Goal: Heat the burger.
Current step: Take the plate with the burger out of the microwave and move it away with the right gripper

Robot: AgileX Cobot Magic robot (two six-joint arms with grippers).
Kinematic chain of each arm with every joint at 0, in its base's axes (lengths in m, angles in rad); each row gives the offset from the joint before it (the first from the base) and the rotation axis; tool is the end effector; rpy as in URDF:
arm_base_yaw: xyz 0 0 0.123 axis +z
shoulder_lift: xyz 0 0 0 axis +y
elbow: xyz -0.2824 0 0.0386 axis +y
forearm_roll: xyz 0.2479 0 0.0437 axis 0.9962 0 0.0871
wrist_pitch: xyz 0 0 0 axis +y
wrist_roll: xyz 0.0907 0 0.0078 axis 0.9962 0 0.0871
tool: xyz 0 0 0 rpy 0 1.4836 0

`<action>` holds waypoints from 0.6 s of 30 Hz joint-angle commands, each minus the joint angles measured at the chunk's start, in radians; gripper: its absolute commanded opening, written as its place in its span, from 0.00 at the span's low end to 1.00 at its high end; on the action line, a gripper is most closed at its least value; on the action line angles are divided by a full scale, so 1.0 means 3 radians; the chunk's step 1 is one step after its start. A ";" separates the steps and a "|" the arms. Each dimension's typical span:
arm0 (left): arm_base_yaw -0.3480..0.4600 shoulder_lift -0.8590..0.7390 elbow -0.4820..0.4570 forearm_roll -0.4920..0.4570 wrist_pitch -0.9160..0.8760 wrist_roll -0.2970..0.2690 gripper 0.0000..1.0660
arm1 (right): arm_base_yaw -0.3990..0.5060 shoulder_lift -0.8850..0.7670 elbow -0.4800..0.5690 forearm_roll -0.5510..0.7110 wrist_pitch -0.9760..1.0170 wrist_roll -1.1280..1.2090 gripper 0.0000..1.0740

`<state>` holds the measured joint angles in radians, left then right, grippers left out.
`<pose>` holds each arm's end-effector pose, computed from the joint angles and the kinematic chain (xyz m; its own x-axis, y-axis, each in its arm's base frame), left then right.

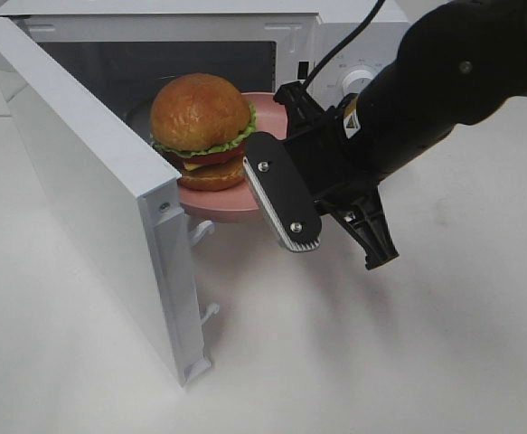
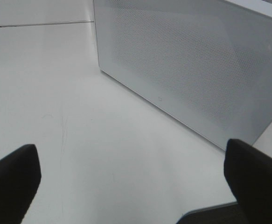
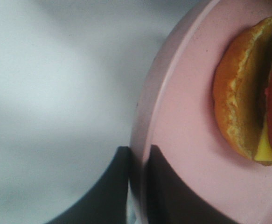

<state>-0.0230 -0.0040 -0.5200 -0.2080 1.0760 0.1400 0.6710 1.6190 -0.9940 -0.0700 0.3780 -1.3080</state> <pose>-0.0098 -0.0163 0.2828 -0.4321 0.0494 -0.9005 0.2033 0.9781 -0.0439 0.2632 0.2059 0.2214 0.4754 -0.8741 -0.0997 -0.7283 -0.3274 -0.6020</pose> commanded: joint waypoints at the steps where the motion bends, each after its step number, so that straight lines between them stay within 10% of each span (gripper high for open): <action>1: 0.0000 -0.0053 0.0010 0.0000 0.0000 -0.0013 0.94 | -0.0037 -0.0170 0.0050 -0.0013 -0.0260 0.0060 0.00; 18: 0.0000 -0.0053 0.0010 0.0000 0.0000 -0.0013 0.94 | -0.0037 -0.0993 0.0790 -0.0010 -0.0323 0.0217 0.00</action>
<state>-0.0230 -0.0040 -0.5200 -0.2080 1.0760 0.1400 0.6680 1.3760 -0.7780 -0.0700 0.3550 -1.2650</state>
